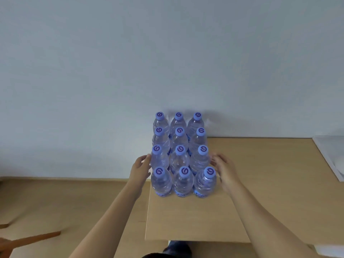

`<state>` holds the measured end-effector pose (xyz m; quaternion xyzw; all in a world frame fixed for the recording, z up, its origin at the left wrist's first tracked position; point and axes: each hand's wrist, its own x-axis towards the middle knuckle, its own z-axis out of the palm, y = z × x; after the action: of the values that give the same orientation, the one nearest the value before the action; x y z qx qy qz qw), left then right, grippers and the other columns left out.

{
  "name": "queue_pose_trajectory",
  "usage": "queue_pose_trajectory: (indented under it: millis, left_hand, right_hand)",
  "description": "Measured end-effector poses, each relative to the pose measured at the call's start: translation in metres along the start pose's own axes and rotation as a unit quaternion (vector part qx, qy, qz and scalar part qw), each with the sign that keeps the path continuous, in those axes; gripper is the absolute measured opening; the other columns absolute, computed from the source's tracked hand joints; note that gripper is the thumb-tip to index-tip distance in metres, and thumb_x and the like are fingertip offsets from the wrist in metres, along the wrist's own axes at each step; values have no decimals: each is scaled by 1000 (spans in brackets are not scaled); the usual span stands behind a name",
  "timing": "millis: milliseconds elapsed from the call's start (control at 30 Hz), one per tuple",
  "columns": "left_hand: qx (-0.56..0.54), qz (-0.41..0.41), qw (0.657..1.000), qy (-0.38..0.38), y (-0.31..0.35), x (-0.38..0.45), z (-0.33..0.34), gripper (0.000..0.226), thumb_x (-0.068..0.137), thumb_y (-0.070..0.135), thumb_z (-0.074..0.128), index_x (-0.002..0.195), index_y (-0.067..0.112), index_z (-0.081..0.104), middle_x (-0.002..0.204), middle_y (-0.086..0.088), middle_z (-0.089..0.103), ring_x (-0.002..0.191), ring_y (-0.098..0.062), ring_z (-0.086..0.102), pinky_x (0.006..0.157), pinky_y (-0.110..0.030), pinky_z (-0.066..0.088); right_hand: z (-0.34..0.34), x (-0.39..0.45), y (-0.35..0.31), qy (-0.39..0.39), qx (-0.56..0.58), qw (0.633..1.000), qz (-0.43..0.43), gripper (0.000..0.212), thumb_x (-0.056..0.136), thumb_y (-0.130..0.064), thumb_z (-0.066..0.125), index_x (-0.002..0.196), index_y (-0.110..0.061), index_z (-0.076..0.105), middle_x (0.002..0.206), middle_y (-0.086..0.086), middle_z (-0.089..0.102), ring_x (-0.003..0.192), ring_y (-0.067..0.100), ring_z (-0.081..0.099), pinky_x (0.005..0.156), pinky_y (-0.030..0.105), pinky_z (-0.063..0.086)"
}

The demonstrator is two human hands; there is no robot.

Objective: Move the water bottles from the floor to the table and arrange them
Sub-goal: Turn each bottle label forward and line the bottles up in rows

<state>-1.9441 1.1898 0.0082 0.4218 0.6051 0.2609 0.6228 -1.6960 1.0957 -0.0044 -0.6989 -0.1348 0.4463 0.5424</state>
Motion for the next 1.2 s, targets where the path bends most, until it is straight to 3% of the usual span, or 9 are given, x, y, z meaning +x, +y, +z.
queue_pose_trajectory:
  millis: [133,233,367,500,600,700,900,1067,1200]
  left_hand:
    - [18,53,998,5,-19,-47,0,25,98,20,49,121,24,56,115,-2,67,99,-14,65,84,-30,53]
    - [99,131,986,-20,-29,-69,-3,44,92,5,54,128,30,53,124,6,61,116,-11,58,75,-17,48]
    - [207,171,963,-41,-26,-82,-2,70,81,10,70,142,27,40,135,5,51,120,-13,50,84,-25,51]
    - [256,203,944,-50,-16,-83,-2,68,80,13,73,140,22,40,129,5,50,106,-12,50,73,-12,44]
    - [295,204,932,-45,-15,-75,-4,71,82,18,73,143,20,37,131,2,49,115,-19,49,86,-21,40]
    - [324,215,920,-51,-16,-71,-5,65,80,21,73,137,20,42,122,-3,56,109,-23,53,88,-29,43]
    - [359,249,898,-49,-21,-61,-5,51,86,17,67,129,20,41,104,-5,55,86,-21,52,76,-28,40]
    - [337,250,907,-39,-20,-57,0,47,87,11,63,129,20,44,103,-3,52,87,-18,49,76,-24,38]
    - [329,253,909,-47,-21,-58,-2,53,86,12,64,133,23,43,107,-2,53,91,-20,53,76,-24,39]
  right_hand:
    - [-4,-55,19,67,-42,996,-51,18,98,-24,51,96,-14,66,95,2,67,90,19,61,77,29,48]
    - [2,-93,34,132,-27,989,-64,16,98,-17,50,112,-14,57,102,-2,60,93,15,55,70,21,40]
    - [30,-129,68,154,4,987,-39,12,95,-8,52,106,-13,49,106,4,59,93,18,54,72,23,39]
    - [73,-145,91,54,-25,998,-14,15,94,-15,60,106,-17,53,105,-1,60,97,14,57,75,20,42]
    - [101,-139,100,9,-75,997,-6,37,89,-22,68,121,-11,53,117,2,59,109,15,57,85,23,42]
    - [123,-130,106,15,-113,993,11,40,87,-25,70,119,-6,57,115,3,59,112,20,57,85,27,43]
    - [148,-112,109,82,-156,984,-1,15,89,-12,63,94,1,64,85,4,62,80,18,58,60,21,38]
    - [154,-103,106,119,-142,982,24,13,90,-8,59,78,-4,59,81,7,63,79,21,58,70,30,41]
    - [156,-102,110,117,-117,986,33,11,89,-9,62,81,-1,63,85,6,65,82,20,59,78,35,48]
